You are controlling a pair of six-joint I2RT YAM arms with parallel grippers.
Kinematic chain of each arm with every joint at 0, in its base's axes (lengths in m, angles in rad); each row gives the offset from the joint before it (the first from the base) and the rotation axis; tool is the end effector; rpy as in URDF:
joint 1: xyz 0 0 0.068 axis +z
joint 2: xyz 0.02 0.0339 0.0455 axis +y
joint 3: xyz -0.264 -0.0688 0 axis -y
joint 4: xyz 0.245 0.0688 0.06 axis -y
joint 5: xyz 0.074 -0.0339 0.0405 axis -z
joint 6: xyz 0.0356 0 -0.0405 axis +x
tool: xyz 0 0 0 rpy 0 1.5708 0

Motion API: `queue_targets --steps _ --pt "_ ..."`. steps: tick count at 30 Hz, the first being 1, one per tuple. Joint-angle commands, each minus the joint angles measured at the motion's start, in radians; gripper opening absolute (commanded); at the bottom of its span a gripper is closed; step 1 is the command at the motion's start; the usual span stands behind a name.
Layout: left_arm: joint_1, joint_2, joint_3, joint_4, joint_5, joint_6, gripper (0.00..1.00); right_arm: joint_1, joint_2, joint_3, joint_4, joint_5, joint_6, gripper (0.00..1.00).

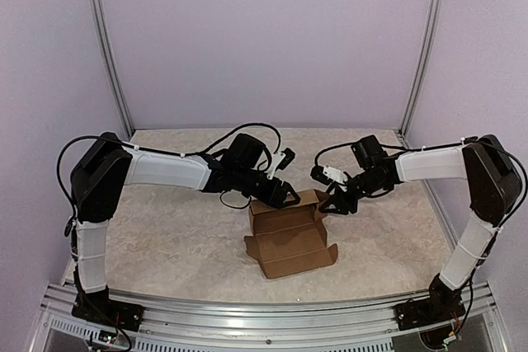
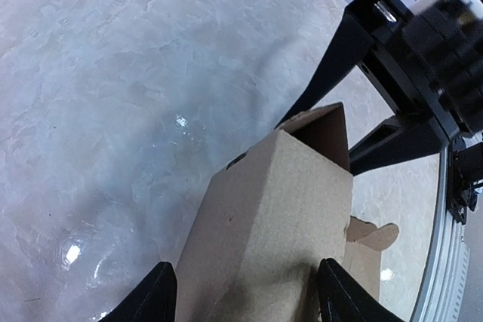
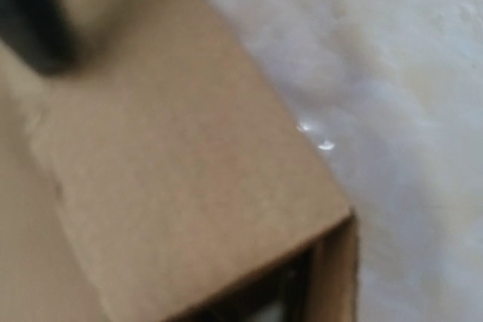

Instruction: Fold the paper box

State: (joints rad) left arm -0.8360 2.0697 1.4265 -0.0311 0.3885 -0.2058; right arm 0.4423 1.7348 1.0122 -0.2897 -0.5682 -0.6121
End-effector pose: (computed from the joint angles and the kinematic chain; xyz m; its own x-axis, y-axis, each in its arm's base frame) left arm 0.2997 -0.3517 0.1796 -0.5906 0.3715 -0.7163 0.7808 0.4871 -0.3911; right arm 0.3006 0.1636 0.1687 -0.2719 -0.6647 -0.6959 -0.9466 0.3150 0.0690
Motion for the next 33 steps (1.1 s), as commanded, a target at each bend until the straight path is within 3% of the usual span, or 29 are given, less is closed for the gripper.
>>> queue_targets --steps 1,8,15,20,24,33 --pt "0.000 0.040 -0.021 -0.018 -0.004 -0.012 0.62 0.069 -0.075 -0.077 0.093 0.022 0.082 0.40" --pt "0.001 0.040 -0.020 -0.019 -0.010 -0.018 0.62 0.074 -0.064 -0.096 0.172 0.076 0.139 0.37" --pt "0.002 0.041 -0.026 -0.011 -0.002 -0.033 0.62 0.077 -0.089 -0.145 0.315 0.104 0.250 0.41" --pt "0.006 0.043 -0.020 -0.010 -0.001 -0.044 0.62 0.076 -0.036 -0.092 0.336 0.098 0.341 0.38" --pt "0.012 0.040 -0.026 -0.010 -0.008 -0.052 0.62 0.080 -0.022 -0.088 0.337 0.025 0.297 0.37" --pt "0.023 0.044 -0.040 0.022 0.002 -0.087 0.62 0.139 -0.047 -0.146 0.471 0.157 0.323 0.34"
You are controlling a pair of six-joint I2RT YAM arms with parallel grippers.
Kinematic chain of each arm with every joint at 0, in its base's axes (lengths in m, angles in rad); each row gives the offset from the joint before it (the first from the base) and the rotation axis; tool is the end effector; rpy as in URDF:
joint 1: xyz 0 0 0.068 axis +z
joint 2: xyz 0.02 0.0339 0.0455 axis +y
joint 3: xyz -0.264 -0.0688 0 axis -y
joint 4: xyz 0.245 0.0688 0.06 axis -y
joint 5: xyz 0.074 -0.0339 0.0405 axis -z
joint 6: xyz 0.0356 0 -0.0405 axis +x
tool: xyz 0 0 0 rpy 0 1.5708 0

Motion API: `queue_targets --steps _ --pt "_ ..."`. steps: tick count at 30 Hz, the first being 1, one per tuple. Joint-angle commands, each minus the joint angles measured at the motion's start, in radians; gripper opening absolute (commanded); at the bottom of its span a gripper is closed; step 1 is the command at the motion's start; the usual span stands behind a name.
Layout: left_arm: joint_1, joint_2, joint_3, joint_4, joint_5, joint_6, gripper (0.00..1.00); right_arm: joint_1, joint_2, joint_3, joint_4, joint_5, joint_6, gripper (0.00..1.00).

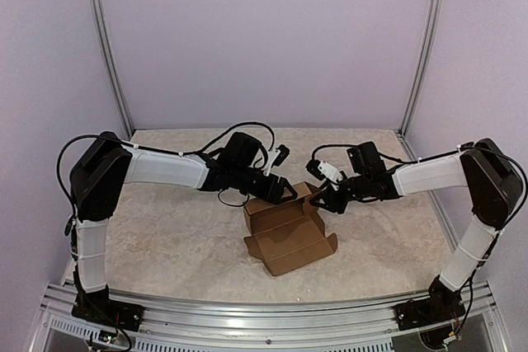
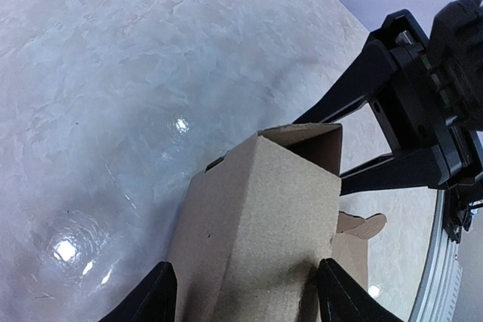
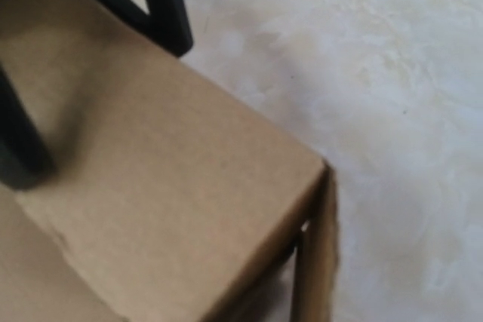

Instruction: Fold the paper box

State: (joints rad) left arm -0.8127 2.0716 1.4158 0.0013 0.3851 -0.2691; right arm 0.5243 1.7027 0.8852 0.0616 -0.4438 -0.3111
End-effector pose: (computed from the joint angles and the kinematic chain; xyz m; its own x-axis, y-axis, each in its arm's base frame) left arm 0.3082 -0.3450 0.1781 -0.6369 0.3143 -0.7040 0.7350 0.5232 -0.4314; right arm 0.2896 0.1851 0.1647 -0.3441 -0.5183 -0.7829 -0.8697 0.4903 0.0576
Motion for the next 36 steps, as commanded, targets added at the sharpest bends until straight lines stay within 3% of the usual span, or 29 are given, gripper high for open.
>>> queue_targets --steps 1,6,10,18,24,30,36 --pt "0.000 0.042 -0.029 -0.009 0.008 -0.027 0.62 0.075 -0.015 -0.019 0.109 0.044 -0.001 0.34" --pt "0.001 0.039 -0.028 -0.010 0.021 -0.029 0.62 0.104 -0.009 -0.043 0.132 0.121 -0.056 0.40" --pt "0.001 0.040 -0.027 -0.009 0.025 -0.032 0.62 0.104 0.010 -0.043 0.181 0.143 -0.033 0.37" --pt "0.006 0.029 -0.032 0.011 0.037 -0.044 0.62 0.109 0.034 -0.063 0.340 0.172 0.057 0.13" --pt "0.025 0.002 -0.038 0.046 0.063 -0.070 0.63 0.120 0.098 -0.022 0.349 0.186 0.129 0.04" --pt "0.034 -0.126 -0.104 0.072 -0.016 -0.059 0.66 0.121 0.052 0.046 0.198 0.203 0.049 0.00" --pt "0.053 -0.321 -0.231 0.069 -0.091 -0.027 0.68 0.121 -0.018 0.233 -0.252 0.192 -0.140 0.00"
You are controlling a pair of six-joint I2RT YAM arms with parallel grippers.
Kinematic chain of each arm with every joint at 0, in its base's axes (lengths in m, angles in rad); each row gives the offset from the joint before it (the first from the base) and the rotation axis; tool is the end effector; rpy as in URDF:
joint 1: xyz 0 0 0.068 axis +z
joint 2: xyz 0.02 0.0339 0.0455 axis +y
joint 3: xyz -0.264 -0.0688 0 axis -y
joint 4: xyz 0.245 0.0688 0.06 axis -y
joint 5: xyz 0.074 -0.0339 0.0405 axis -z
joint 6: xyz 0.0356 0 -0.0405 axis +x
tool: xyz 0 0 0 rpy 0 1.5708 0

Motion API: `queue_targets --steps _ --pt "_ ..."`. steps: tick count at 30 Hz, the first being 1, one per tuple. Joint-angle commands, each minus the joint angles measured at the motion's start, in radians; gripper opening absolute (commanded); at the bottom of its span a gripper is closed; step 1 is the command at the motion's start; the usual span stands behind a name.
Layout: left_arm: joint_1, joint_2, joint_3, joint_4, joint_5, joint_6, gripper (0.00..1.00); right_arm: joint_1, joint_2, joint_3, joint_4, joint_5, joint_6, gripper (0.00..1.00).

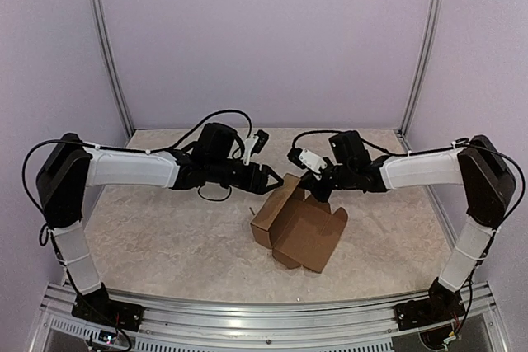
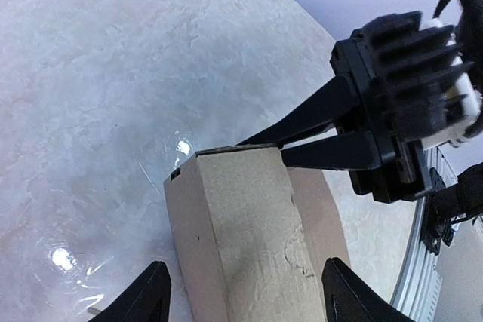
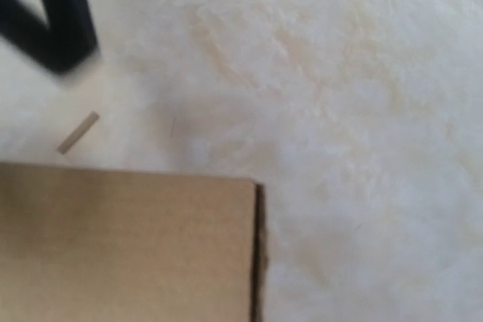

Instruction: Fold the paper box

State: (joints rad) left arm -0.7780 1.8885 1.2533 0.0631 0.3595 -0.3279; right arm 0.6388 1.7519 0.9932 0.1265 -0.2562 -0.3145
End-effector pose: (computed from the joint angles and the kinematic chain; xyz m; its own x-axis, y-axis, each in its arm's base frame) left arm 0.2943 -0.3076 0.2091 -0.6445 0.2119 -0.7346 0.6973 0.5571 -0.4511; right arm 0.2950 0.2303 0.1841 -0.2219 -0.5376 -0.8135 -0.8513 0.5136 -0.1072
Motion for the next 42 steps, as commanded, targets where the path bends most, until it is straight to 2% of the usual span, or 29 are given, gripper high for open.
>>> queue_targets --steps 1,9,11,15,20,25,28,30,32,42 --pt "0.019 -0.181 -0.090 0.007 -0.077 0.036 0.68 0.007 -0.069 0.163 -0.403 0.012 -0.169 0.00" --pt "0.040 -0.356 -0.203 -0.040 -0.164 0.050 0.69 0.036 0.049 0.487 -1.064 0.114 -0.331 0.00" --pt "0.053 -0.368 -0.223 -0.041 -0.171 0.049 0.68 0.062 0.077 0.507 -1.165 0.175 -0.336 0.00" --pt "0.066 -0.365 -0.241 -0.045 -0.173 0.045 0.68 0.129 0.117 0.489 -1.263 0.293 -0.292 0.00" --pt "0.068 -0.348 -0.238 -0.039 -0.169 0.041 0.68 0.216 0.167 0.445 -1.262 0.376 -0.263 0.00" --pt "0.068 -0.340 -0.247 -0.025 -0.163 0.028 0.68 0.224 0.182 0.463 -1.217 0.353 -0.265 0.02" --pt "0.068 -0.335 -0.262 -0.012 -0.154 0.021 0.68 0.224 0.159 0.439 -1.169 0.322 -0.273 0.07" --pt "0.068 -0.331 -0.275 -0.003 -0.150 0.017 0.68 0.223 0.145 0.412 -1.138 0.315 -0.270 0.17" --pt "0.068 -0.322 -0.280 0.003 -0.147 0.013 0.67 0.222 0.139 0.382 -1.120 0.308 -0.269 0.18" --pt "0.066 -0.301 -0.295 0.030 -0.131 0.001 0.67 0.211 0.123 0.299 -1.077 0.315 -0.255 0.09"
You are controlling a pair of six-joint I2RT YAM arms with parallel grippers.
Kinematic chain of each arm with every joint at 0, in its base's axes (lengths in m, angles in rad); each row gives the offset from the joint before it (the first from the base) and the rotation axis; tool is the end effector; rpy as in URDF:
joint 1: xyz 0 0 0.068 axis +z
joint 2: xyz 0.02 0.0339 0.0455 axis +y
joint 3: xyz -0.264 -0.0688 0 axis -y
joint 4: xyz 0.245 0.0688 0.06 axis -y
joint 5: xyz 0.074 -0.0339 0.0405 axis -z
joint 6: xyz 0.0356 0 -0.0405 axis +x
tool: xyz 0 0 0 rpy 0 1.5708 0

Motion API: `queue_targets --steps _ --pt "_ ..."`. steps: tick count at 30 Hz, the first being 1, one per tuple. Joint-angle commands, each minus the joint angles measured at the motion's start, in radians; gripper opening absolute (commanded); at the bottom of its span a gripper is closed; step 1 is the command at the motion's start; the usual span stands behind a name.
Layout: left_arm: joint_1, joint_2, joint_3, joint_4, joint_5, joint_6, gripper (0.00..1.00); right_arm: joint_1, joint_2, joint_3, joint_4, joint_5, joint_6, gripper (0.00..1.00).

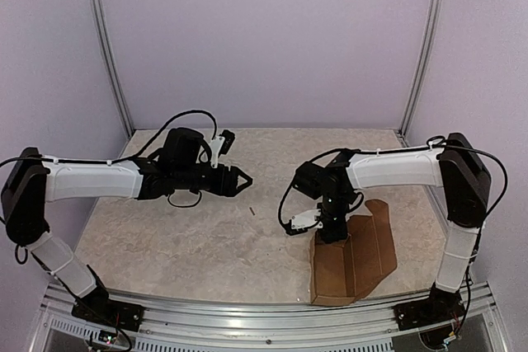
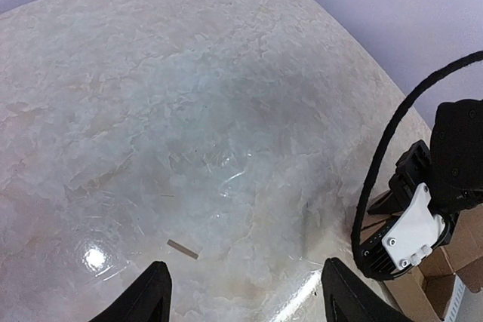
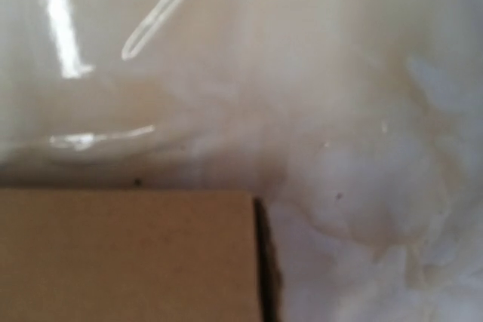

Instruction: Fold the paper box

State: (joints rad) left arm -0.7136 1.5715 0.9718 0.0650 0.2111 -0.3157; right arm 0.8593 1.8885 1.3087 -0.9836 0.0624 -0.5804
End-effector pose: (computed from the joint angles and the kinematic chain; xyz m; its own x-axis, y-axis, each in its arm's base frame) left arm 0.2597 -0.2347 0.2333 -0.6072 0.1242 -0.7847 0.6183 0.6941 -0.3686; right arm 0.2244 0.2569 0.1707 -0.1317 -0.9909 0.0280 -0.9899 0.1300 -0.0562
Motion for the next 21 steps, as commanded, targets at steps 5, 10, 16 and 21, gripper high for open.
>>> queue_targets --steps 5,10,16,21 --pt "0.002 0.029 -0.019 0.040 0.014 -0.016 0.67 -0.010 -0.029 -0.030 0.052 0.022 0.010 0.00" --pt "0.002 0.053 -0.061 0.105 0.029 -0.064 0.67 -0.011 -0.033 -0.105 0.116 0.034 0.007 0.00" --pt "-0.006 0.105 -0.077 0.145 0.055 -0.103 0.67 -0.011 -0.052 -0.164 0.200 0.047 -0.003 0.00" --pt "-0.038 0.172 -0.060 0.170 0.078 -0.131 0.67 -0.016 -0.141 -0.115 0.243 -0.044 -0.008 0.00"
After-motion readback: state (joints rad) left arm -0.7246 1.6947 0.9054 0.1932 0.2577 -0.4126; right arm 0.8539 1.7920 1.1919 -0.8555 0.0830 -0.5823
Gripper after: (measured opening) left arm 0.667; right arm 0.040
